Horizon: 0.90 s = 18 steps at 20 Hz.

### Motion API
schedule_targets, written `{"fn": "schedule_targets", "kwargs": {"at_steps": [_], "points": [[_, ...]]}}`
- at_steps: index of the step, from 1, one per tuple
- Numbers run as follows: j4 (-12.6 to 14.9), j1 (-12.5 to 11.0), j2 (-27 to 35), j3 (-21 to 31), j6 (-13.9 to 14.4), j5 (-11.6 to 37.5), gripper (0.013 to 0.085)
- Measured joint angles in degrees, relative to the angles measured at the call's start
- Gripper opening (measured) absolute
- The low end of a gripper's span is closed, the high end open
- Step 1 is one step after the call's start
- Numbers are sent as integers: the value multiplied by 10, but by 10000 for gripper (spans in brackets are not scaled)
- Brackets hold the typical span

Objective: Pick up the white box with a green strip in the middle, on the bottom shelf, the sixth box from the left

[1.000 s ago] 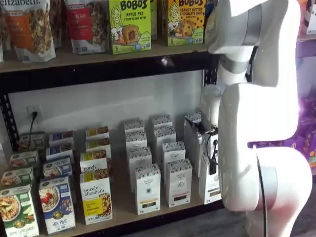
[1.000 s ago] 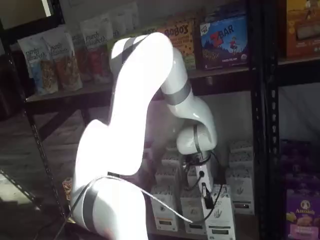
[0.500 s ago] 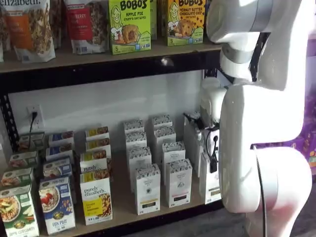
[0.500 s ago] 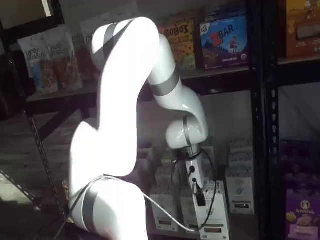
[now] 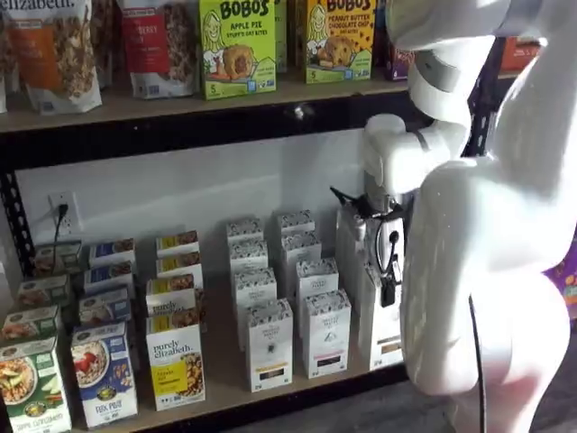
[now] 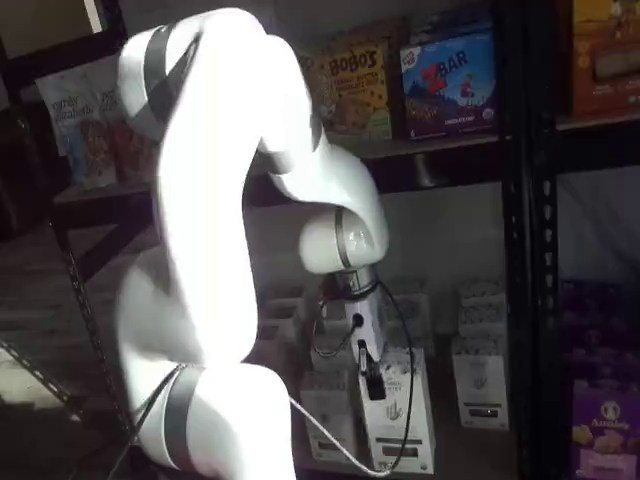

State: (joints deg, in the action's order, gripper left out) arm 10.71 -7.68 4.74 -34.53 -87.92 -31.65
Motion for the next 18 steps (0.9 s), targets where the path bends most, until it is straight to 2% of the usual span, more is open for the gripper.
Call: {"fn": "schedule_targets", "kwargs": {"at_steps": [9,18], "points": [[-39,32,-139,36,-8,-90,450],[-52,47,-208,30,-7,-169,450]]}}
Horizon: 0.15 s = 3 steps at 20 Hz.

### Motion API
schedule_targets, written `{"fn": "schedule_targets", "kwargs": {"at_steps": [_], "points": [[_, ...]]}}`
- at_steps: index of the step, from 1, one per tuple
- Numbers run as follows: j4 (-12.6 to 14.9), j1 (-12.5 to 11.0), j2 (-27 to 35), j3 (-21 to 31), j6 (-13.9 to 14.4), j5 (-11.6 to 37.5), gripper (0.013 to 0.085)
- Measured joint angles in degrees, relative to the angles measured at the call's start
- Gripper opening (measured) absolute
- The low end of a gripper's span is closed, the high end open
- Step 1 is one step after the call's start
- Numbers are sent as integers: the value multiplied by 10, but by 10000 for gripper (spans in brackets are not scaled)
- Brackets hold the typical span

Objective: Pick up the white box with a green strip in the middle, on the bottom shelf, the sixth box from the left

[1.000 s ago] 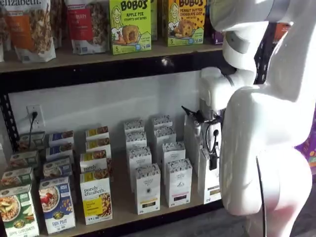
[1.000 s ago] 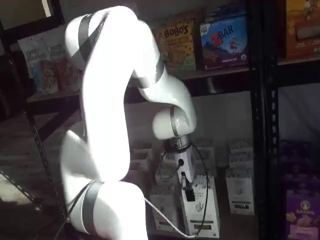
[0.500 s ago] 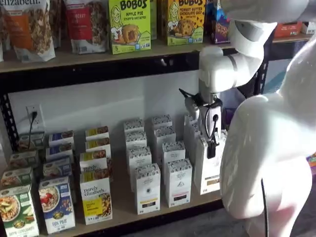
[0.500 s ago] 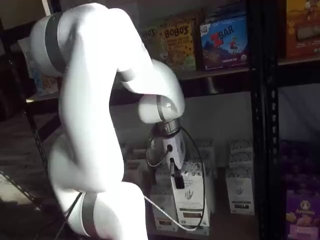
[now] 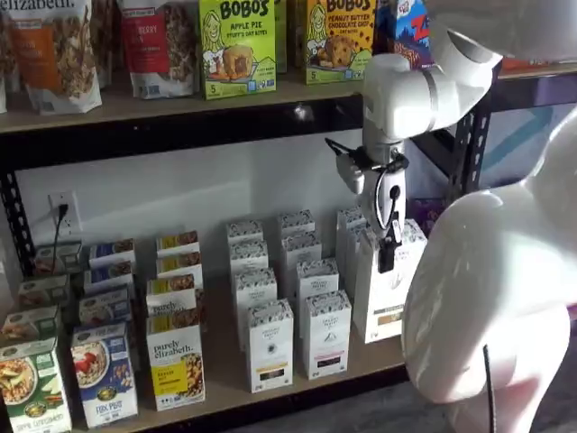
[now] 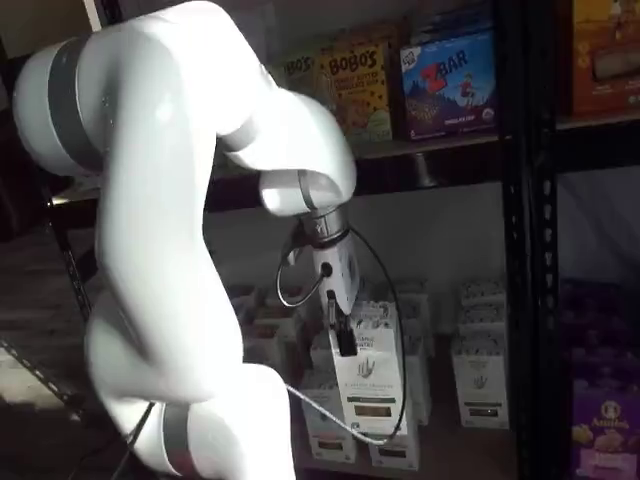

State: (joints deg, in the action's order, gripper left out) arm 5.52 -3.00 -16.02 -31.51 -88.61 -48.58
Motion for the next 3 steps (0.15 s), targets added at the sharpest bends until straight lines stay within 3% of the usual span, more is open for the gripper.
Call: {"fn": "schedule_targets", "kwargs": {"at_steps": [3], "points": [[-1,2,-11,-4,0,-20,450]]}}
